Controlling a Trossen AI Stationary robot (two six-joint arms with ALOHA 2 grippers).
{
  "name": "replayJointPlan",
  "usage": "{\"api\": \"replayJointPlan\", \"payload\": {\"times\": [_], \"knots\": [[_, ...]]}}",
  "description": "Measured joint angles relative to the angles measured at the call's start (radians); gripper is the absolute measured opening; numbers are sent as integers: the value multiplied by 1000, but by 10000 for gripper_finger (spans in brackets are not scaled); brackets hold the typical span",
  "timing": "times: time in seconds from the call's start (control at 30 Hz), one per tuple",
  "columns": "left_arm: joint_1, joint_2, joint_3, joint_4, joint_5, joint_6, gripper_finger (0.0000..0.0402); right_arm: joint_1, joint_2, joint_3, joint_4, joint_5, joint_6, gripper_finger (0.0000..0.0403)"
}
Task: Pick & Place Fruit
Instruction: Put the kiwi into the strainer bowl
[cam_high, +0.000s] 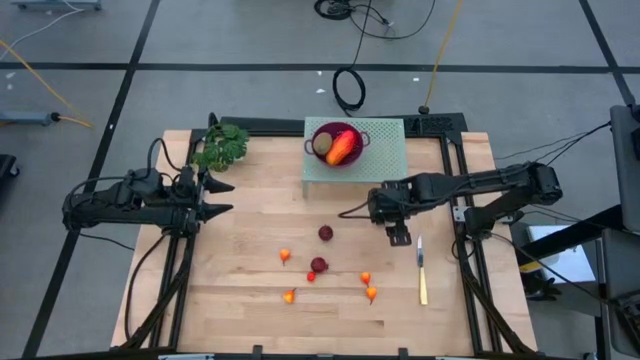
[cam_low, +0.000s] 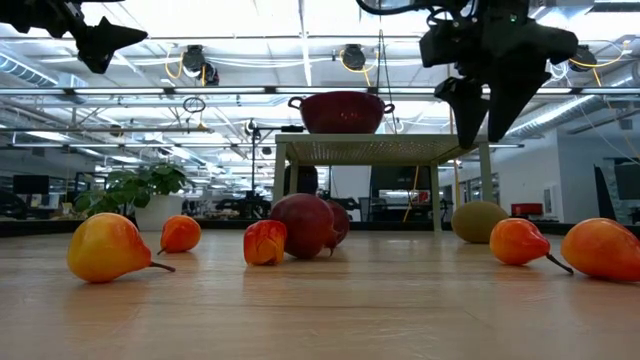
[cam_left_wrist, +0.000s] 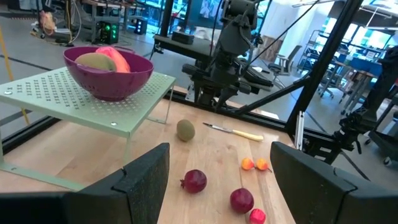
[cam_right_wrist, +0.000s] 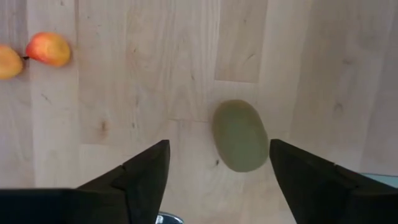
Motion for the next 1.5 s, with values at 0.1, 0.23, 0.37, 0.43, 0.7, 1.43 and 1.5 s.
{"api": "replayJointPlan", "payload": {"times": [0.1, 0.23, 0.37, 0.43, 0.7, 1.43, 1.5], "knots": [[0, 0, 0, 0, 0, 0, 273, 0, 0, 0, 1, 1, -3, 276], [0, 0, 0, 0, 0, 3, 273, 0, 0, 0, 12, 1, -4, 279], [0, 0, 0, -1, 0, 3, 273, 0, 0, 0, 12, 2, -4, 279], [0, 0, 0, -1, 0, 7, 273, 0, 0, 0, 12, 2, 1, 279], [0, 0, 0, -1, 0, 13, 273, 0, 0, 0, 12, 0, 3, 279], [0, 0, 0, 0, 0, -5, 273, 0, 0, 0, 12, -3, 90, 279], [0, 0, 0, 0, 0, -5, 273, 0, 0, 0, 12, -3, 90, 279]]}}
